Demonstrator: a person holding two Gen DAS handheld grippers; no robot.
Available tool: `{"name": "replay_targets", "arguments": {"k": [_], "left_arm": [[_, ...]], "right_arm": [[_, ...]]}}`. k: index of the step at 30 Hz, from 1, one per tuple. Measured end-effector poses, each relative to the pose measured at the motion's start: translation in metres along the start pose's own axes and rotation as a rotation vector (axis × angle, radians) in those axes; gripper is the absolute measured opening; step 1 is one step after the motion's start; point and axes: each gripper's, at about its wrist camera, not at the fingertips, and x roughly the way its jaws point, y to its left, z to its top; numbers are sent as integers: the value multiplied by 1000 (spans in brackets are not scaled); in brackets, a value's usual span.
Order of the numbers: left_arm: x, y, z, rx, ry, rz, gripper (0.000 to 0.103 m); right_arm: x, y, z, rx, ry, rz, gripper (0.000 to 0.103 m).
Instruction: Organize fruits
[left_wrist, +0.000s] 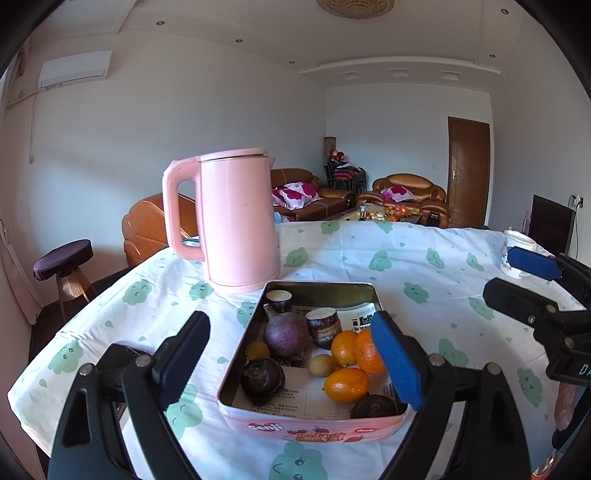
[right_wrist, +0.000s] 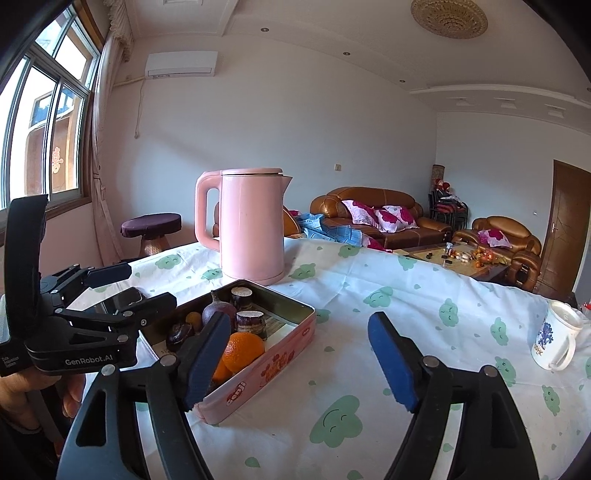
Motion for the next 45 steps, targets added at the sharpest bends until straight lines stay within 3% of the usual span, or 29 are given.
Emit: {"name": "replay_targets", "arguments": {"k": [27,45], "left_arm": [[-2,-9,-2,26,3,0,91],[-7,-13,2,40,-6,9,102]], "right_arm": [[-6,-8,-7,45,-5,-2,79],[-12,-17,-10,58,-23,-24,79]]}}
